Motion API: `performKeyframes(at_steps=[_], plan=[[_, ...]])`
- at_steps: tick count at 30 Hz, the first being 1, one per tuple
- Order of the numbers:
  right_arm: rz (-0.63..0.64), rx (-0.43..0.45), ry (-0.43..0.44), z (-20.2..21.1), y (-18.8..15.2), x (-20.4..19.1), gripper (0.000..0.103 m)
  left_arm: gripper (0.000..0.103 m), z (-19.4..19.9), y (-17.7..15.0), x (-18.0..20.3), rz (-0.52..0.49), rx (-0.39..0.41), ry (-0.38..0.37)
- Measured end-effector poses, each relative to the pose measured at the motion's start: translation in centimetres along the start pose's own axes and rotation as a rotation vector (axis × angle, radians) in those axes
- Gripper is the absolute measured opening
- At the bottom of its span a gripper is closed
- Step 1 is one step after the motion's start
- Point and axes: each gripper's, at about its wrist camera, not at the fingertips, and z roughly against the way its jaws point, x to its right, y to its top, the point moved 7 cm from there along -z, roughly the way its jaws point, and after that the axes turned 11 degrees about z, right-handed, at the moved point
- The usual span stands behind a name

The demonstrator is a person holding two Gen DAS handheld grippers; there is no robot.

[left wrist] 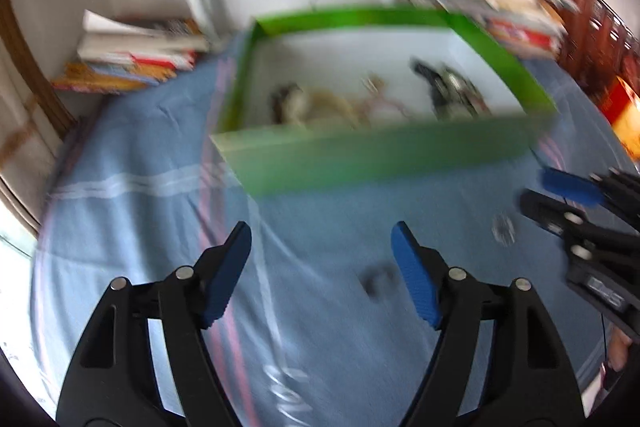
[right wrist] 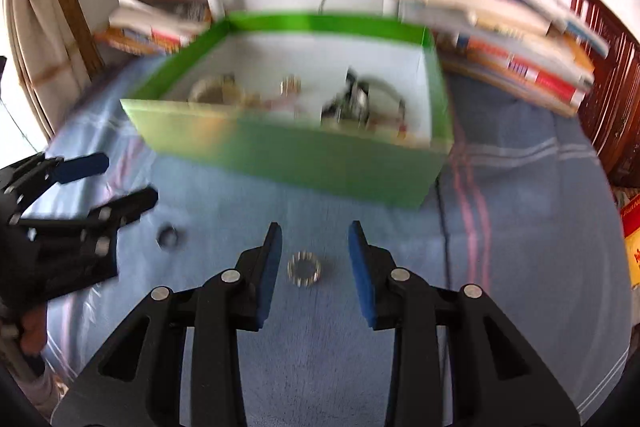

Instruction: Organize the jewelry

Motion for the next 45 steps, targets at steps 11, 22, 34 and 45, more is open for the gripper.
performKeyframes(at_steps=[11, 22, 34, 45], plan=[[0.057, -0.02, -0.057, -2.0, -0.8, -2.0, 0.035, 0.073, -2.5, -3.6, 0.0, 0.027, -0.054, -0.008], [0.034, -0.014, -0.032, -1.4, -1.4, -2.0, 0.022, 0.02, -2.0, -3.6, -0.1, 0.096, -0.034, -0.003], [0.006, -0.025, -0.025, 0.2, -3.8, -2.6, 0.022, 0.02, 0.7, -7.0, -1.6, 0.126, -0.024, 0.012], [0.007, -0.018, -0.042, 0.5, -4.0, -3.6, 0.023, 0.02, 1.1, -7.9, -2.3, 0.123, -0.011, 0.024]])
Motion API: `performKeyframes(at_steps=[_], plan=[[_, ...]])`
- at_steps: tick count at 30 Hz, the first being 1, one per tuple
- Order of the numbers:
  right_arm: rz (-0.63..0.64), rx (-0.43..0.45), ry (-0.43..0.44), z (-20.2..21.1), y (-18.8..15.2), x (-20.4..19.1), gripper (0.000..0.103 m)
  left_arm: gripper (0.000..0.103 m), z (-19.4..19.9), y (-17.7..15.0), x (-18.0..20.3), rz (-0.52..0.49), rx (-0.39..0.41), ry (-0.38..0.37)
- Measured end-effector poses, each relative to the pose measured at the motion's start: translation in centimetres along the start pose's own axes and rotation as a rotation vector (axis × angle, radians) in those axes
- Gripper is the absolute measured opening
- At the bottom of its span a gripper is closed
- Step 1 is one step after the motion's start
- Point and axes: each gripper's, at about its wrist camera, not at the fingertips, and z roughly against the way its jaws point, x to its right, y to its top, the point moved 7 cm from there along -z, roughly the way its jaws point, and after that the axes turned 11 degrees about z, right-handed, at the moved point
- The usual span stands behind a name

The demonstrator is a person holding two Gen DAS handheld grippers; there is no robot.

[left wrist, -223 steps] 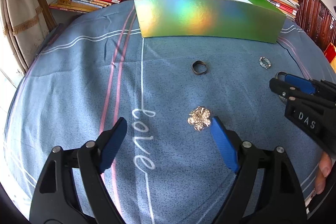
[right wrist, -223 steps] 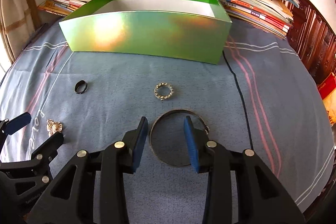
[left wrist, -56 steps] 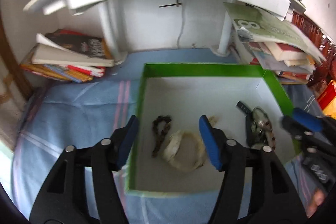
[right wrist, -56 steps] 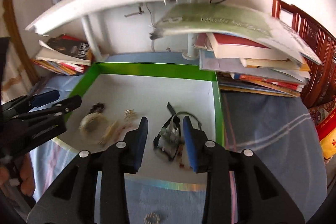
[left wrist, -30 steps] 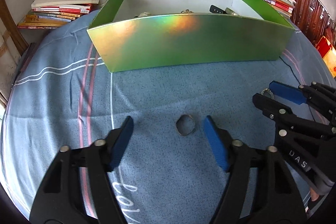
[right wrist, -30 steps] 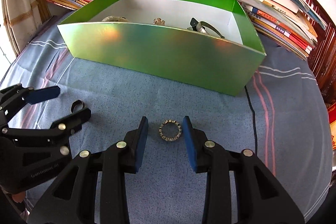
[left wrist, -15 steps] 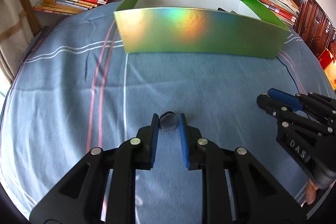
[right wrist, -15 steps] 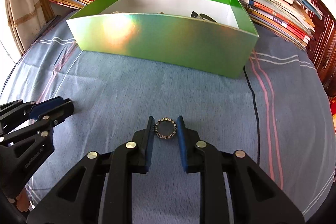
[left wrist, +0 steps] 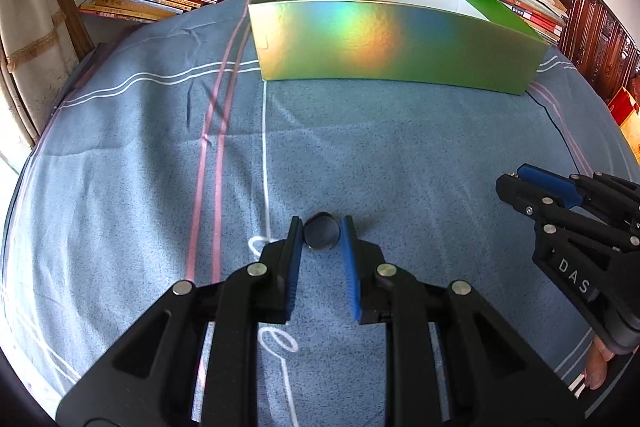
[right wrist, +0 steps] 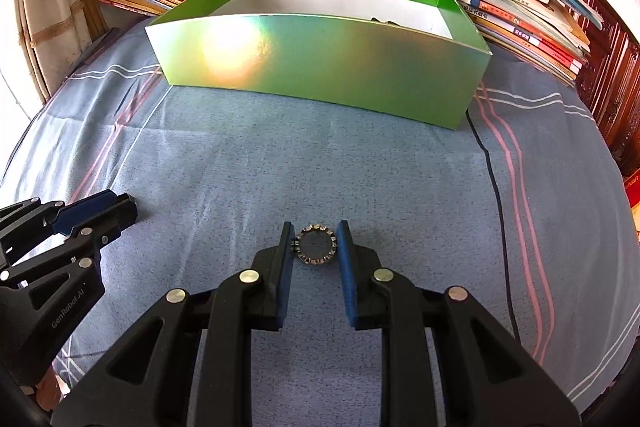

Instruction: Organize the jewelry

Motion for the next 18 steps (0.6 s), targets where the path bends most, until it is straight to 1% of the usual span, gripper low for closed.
performKeyframes(at_steps=[2, 3, 4, 5, 7, 9, 14, 16, 18], plan=[[-0.008, 0.005, 0.008, 0.0, -0.1, 0.02, 0.026, 0.022, 0.01, -0.01, -0.05, 0.002, 0.001, 0.002], [-0.009, 0.005, 0.006, 0.01, -0.14, 0.06, 0.031, 0.026, 0.01, 0.01, -0.12, 0.004, 0.002, 0.006], [-0.01, 0.006, 0.0, 0.01, -0.2, 0.1, 0.034, 0.028, -0.01, 0.01, -0.19, 0.004, 0.004, 0.01], [-0.011, 0.006, -0.006, 0.02, -0.21, 0.14, 0.034, 0.033, -0.05, 0.03, -0.22, 0.004, 0.005, 0.011], [-0.014, 0.008, -0.012, 0.04, -0.29, 0.25, 0.035, 0.036, -0.07, 0.03, -0.22, 0.004, 0.005, 0.011], [-0.015, 0.008, -0.018, 0.09, -0.34, 0.32, 0.035, 0.04, -0.1, -0.02, -0.05, 0.001, 0.006, 0.008], [-0.01, 0.019, -0.023, 0.22, -0.47, 0.34, 0.034, 0.04, -0.13, -0.07, 0.21, -0.003, 0.014, 0.007], [-0.008, 0.026, -0.023, 0.23, -0.45, 0.29, 0.028, 0.04, -0.18, -0.03, 0.19, 0.0, 0.014, 0.005], [-0.012, 0.029, -0.022, 0.25, -0.46, 0.32, 0.026, 0.04, -0.2, -0.07, 0.23, 0.003, 0.014, 0.003]])
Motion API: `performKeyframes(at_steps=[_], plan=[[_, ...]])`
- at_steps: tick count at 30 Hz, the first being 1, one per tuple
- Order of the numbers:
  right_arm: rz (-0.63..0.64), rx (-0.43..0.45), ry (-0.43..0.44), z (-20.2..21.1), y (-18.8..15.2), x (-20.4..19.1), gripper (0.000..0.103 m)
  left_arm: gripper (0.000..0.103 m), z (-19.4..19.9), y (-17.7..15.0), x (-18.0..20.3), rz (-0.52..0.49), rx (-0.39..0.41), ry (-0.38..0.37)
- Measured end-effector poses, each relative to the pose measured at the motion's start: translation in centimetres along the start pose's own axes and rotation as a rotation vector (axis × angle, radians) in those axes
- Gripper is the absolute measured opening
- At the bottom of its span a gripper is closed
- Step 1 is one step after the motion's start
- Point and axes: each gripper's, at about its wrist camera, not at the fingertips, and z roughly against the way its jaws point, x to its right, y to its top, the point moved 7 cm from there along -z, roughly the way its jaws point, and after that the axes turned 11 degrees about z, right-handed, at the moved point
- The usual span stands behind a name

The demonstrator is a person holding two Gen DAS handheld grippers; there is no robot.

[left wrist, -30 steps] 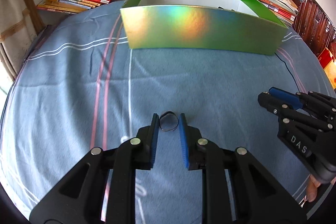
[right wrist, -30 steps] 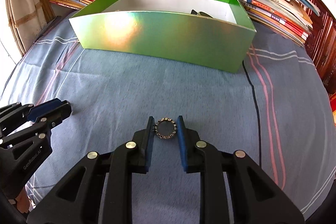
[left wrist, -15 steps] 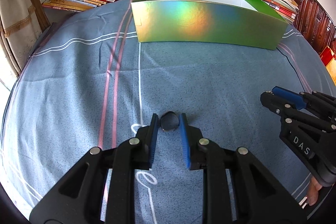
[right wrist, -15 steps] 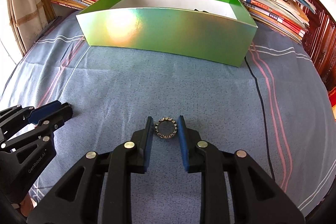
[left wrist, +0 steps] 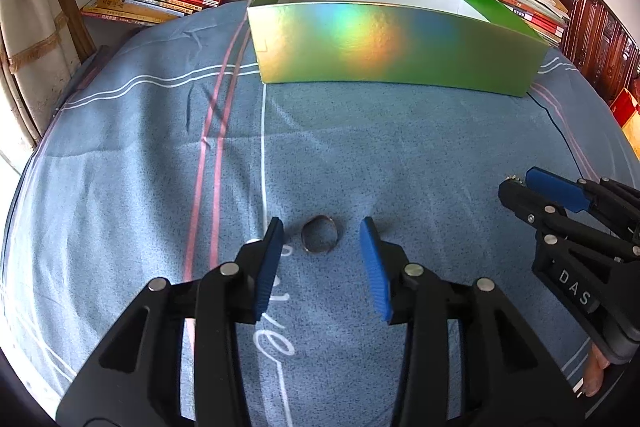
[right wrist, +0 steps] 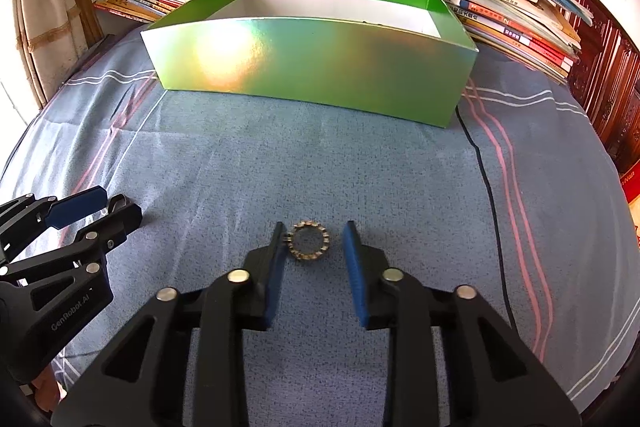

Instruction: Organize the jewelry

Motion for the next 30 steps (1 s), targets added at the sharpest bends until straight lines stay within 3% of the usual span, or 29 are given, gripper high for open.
performKeyframes(at_steps=[12, 19, 30], plan=[[-0.092, 0.011, -0.043, -0.4, 0.4, 1.8, 0.023, 0.042, -0.2, 0.2, -0.4, 0.015, 0.012, -0.002], [-0.074, 0.011, -0.044, 0.6, -0.7, 1.9, 0.036, 0.044, 0.0, 0.2, -0.9, 0.02, 0.016, 0.005], [-0.085, 0.017, -0.066, -0.3, -0.1, 1.9, 0.037, 0.056, 0.0, 0.3, -1.9, 0.037, 0.027, 0.01]])
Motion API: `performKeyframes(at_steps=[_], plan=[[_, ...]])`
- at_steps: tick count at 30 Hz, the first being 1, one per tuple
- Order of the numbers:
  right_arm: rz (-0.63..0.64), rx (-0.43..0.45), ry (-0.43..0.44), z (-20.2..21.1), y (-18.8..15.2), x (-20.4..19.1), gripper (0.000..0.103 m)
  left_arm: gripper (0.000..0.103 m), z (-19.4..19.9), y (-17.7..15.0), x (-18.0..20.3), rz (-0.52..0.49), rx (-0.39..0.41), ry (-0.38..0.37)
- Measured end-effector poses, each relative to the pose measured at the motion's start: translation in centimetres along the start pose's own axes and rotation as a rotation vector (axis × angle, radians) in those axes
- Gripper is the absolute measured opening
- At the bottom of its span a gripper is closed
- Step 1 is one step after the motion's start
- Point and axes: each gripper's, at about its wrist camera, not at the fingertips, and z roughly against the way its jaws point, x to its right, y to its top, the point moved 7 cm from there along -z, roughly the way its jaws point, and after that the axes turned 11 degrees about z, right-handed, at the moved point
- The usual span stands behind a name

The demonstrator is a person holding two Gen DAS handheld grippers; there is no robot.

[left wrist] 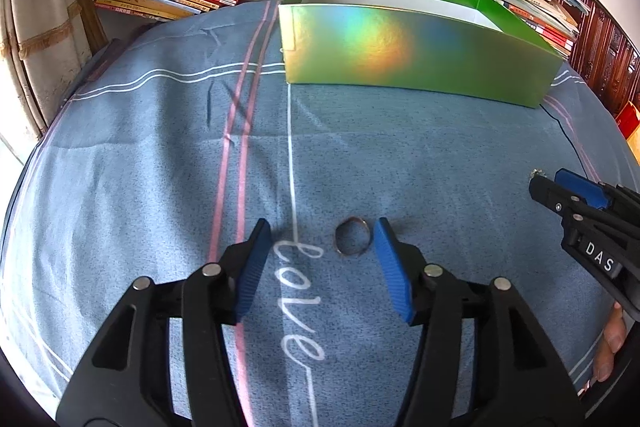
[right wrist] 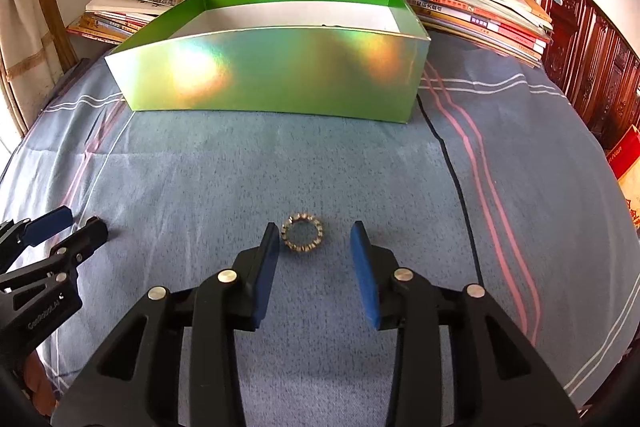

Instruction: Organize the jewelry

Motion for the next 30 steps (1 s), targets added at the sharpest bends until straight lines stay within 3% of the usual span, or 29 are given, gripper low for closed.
performKeyframes(at_steps=[5, 11, 17, 21, 30], plan=[[0.002, -0.001, -0.001, -0.2, 0.3, -0.3, 0.037, 0.054, 0.0, 0.0, 0.1, -0.003, 0.004, 0.003], [0.011, 0.012, 0.001, -0.3, 0.5, -0.6, 0.037, 0.034, 0.2, 0.0, 0.7, -0.018, 0.004, -0.013], [0.017, 0.018, 0.002, -0.4, 0.6, -0.8, 0.037, 0.032, 0.2, 0.0, 1.0, -0.02, 0.007, -0.003], [0.024, 0.023, 0.017, -0.3, 0.6, -1.0, 0.022, 0.027, 0.2, -0.1, 1.1, -0.021, 0.006, -0.008], [0.021, 0.018, 0.027, -0.1, 0.4, -1.2, 0.022, 0.02, 0.3, -0.1, 1.3, -0.02, -0.001, -0.02]])
